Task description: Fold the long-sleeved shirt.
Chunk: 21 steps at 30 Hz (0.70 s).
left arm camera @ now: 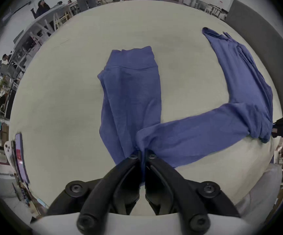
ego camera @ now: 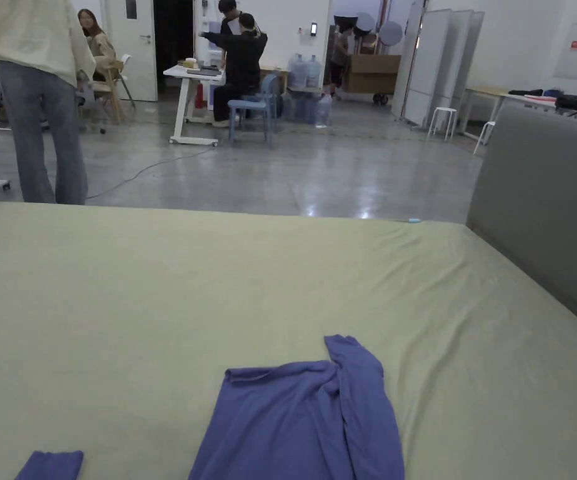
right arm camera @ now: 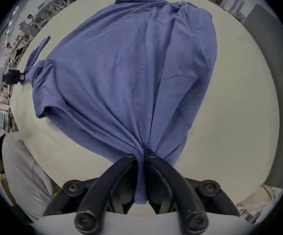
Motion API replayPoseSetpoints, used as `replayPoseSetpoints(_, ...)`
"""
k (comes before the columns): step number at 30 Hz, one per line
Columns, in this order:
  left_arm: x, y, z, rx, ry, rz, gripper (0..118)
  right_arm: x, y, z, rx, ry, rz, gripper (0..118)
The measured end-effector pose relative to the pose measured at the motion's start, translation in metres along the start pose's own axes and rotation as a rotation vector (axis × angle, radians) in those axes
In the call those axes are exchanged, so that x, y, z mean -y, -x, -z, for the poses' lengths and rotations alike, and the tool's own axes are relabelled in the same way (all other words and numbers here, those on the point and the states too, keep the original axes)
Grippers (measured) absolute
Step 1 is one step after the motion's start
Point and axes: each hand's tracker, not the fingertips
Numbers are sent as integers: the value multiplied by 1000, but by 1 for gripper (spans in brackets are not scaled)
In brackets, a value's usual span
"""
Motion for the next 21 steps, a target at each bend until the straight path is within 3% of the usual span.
replayPoseSetpoints(3, -6, -4, -8, -18, 10, 4, 0, -3, -15, -7, -101, 20, 126, 15)
replayPoseSetpoints(4, -6, -4, -20, -8, 0, -16, 6, -2, -20, -18, -147, 12, 129, 26)
replayPoseSetpoints(5, -11, 8, -26, 25, -53, -65, 43, 0, -23, -31, -201, 4, 148, 54)
replayPoseSetpoints(6, -8, 7, -48, 58, -137, -107, 85, 5, -23, -52, -183, -24, 178, 79)
replayPoseSetpoints(7, -3, 4, -65, 92, -193, -114, 112, 12, -21, -72, -140, -85, 161, 95)
replayPoseSetpoints(8, 4, 0, -85, 132, -257, -121, 118, 19, -25, -91, -110, -165, 138, 97)
replayPoseSetpoints(10, 29, -14, -128, 195, -347, -112, 118, 40, -17, -130, -70, -280, 124, 97)
replayPoseSetpoints(12, 53, -33, -139, 213, -350, -99, 118, 60, 2, -153, -72, -324, 157, 96)
replayPoseSetpoints(13, 63, -43, -140, 233, -328, -99, 117, 71, 7, -157, -87, -351, 167, 89)
replayPoseSetpoints(14, 77, -55, -137, 262, -270, -83, 103, 84, 13, -160, -105, -383, 163, 56)
replayPoseSetpoints(15, 90, -67, -132, 261, -214, -47, 63, 92, 21, -155, -117, -390, 160, 14)
replayPoseSetpoints(16, 100, -80, -127, 250, -198, -23, 2, 97, 27, -146, -120, -379, 180, 0)
replayPoseSetpoints(17, 104, -97, -119, 240, -182, -4, 0, 105, 34, -139, -148, -360, 236, 0)
replayPoseSetpoints(21, 95, -137, -99, 334, -160, -13, 1, 112, 48, -115, -177, -320, 204, 0)
